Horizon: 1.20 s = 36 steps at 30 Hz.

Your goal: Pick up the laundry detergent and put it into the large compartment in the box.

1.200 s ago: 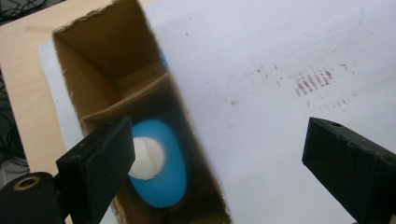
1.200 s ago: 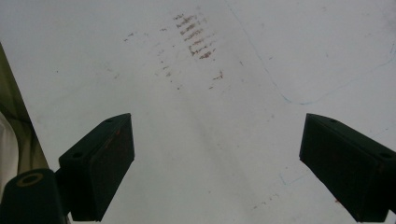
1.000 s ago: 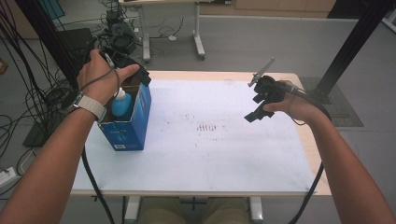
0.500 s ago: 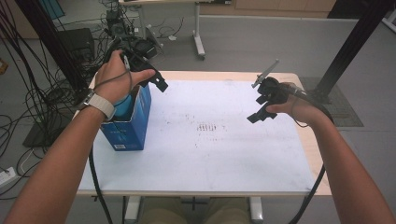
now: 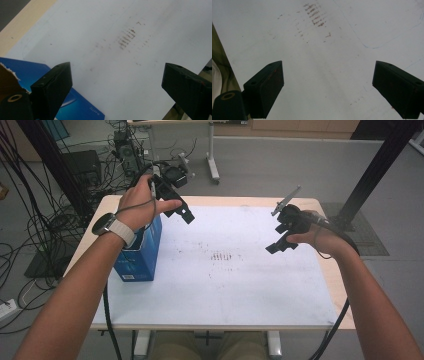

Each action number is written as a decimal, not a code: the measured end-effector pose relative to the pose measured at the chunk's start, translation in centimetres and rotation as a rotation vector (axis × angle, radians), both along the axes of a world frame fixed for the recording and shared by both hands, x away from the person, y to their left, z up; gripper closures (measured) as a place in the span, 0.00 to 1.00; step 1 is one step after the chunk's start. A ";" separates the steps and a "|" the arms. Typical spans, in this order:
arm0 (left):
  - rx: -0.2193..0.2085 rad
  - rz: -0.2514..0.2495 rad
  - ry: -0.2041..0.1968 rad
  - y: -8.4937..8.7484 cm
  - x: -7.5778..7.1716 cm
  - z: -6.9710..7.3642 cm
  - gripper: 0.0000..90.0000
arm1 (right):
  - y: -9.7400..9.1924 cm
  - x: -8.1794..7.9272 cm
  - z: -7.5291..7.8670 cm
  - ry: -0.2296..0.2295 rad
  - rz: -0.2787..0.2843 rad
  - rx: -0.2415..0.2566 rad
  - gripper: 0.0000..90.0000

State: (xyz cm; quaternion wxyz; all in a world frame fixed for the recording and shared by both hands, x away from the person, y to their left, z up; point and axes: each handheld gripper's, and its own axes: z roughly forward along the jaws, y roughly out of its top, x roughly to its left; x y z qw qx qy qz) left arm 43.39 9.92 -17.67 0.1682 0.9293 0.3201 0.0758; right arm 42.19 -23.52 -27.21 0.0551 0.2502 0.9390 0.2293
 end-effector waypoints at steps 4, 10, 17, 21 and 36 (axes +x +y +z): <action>0.022 -0.049 0.008 -0.9 0.0 -0.4 0.11 | -0.4 -0.1 -0.1 0.001 -0.008 0.007 0.11; 0.042 -0.136 0.032 -2.0 -0.1 -1.0 0.12 | -0.8 -0.2 0.0 -0.003 -0.013 0.010 0.11; 0.085 -0.191 0.054 -2.7 -0.4 -1.6 0.12 | -1.3 -0.5 0.2 -0.006 -0.028 0.007 0.11; 0.085 -0.223 0.054 -3.1 -0.5 -1.8 0.12 | -1.6 -0.7 0.1 -0.003 -0.033 0.004 0.11; 0.146 -0.347 0.062 -5.3 -1.7 -3.4 0.12 | -1.1 -0.5 0.3 -0.001 -0.029 0.001 0.11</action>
